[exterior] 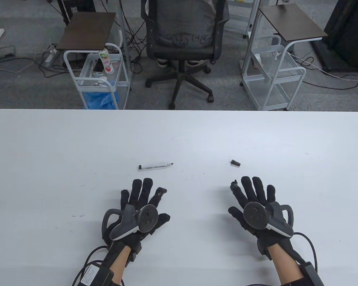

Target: Remove marker cap from marker with right hand

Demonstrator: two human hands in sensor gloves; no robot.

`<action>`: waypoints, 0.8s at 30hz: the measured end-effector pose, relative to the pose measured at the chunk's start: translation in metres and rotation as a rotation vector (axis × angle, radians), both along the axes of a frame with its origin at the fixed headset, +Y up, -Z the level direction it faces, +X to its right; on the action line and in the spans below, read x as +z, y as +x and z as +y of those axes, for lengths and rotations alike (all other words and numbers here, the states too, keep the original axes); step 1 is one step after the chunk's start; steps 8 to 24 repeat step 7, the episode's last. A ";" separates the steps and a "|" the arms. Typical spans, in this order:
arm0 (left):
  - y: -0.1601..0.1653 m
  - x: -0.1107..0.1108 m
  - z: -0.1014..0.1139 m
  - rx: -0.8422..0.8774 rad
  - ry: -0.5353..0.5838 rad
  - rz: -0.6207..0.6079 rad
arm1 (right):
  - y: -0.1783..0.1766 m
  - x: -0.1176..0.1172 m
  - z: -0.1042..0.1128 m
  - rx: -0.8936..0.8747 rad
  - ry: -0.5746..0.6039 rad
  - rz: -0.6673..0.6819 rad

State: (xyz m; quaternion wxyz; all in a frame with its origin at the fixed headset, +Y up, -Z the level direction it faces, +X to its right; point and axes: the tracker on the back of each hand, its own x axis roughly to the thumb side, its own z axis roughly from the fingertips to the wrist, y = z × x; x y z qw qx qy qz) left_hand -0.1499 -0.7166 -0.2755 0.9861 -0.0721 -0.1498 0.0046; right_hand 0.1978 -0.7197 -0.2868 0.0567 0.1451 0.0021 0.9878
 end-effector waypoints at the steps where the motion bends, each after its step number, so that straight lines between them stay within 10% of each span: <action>1: 0.000 0.000 0.000 -0.002 0.001 0.001 | 0.000 0.000 0.000 -0.001 0.000 0.000; 24: -0.002 0.000 0.000 -0.008 0.003 0.008 | 0.001 0.000 0.000 -0.004 -0.014 -0.004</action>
